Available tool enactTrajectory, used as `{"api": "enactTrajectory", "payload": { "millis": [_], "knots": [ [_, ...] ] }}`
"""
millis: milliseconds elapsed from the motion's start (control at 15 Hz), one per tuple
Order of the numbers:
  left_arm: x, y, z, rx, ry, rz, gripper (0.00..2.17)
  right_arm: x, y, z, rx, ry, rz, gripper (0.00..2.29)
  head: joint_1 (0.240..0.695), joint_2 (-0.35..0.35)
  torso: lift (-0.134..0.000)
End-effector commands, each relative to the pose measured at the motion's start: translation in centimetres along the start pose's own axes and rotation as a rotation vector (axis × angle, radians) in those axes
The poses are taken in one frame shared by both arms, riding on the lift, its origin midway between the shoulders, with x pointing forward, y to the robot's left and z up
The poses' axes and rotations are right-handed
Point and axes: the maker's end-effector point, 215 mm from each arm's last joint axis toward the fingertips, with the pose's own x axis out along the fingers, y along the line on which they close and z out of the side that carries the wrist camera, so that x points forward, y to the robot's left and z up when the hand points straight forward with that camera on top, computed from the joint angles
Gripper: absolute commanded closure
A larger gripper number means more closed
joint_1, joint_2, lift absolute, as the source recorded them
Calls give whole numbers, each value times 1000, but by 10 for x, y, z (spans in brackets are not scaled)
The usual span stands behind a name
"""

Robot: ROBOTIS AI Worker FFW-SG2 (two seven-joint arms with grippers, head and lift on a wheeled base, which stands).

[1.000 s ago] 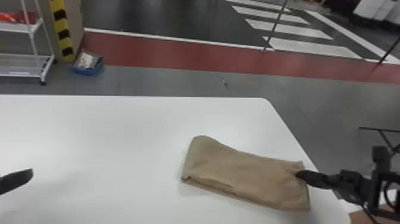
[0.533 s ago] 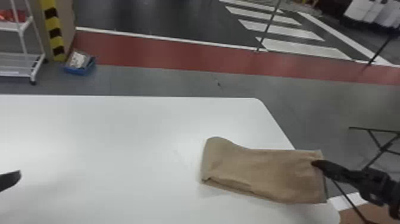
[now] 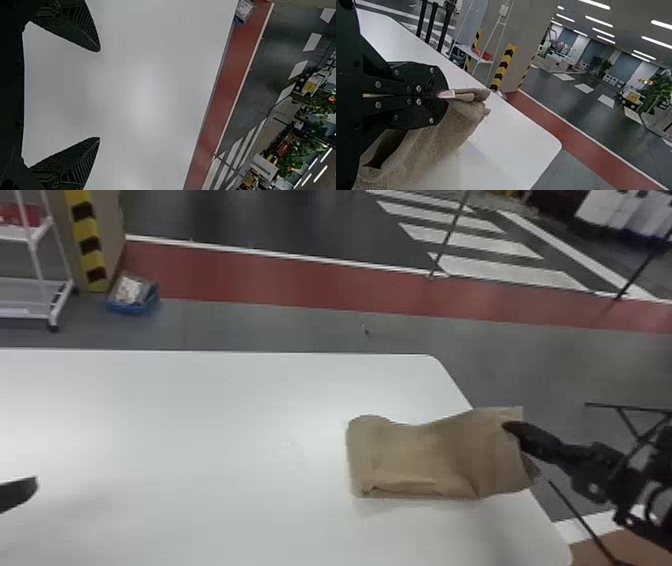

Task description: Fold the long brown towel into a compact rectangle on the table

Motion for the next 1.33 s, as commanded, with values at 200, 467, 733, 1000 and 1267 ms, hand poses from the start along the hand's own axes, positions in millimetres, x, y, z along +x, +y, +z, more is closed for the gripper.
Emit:
{"api": "enactTrajectory", "payload": {
  "millis": [200,467,733,1000,1267],
  "knots": [
    [2,-1,-3,5,11,6,90,60,19,-31,73,29,66,1507,695,-263,-125],
    [4,-3,-1,11,9,3,90,108,41,-72,121,81,118,1507,695,-198,-125],
    [6,-3,0,13,11,2,90,157,65,-144,169,194,157,1507,695,-122,-125],
    [4,0,-1,11,12,6,90,174,78,-182,158,280,170,1494,695,-24,-125],
    [4,0,-4,6,16,2,90,174,82,-185,162,284,187,1322,695,12,-125]
  ]
}}
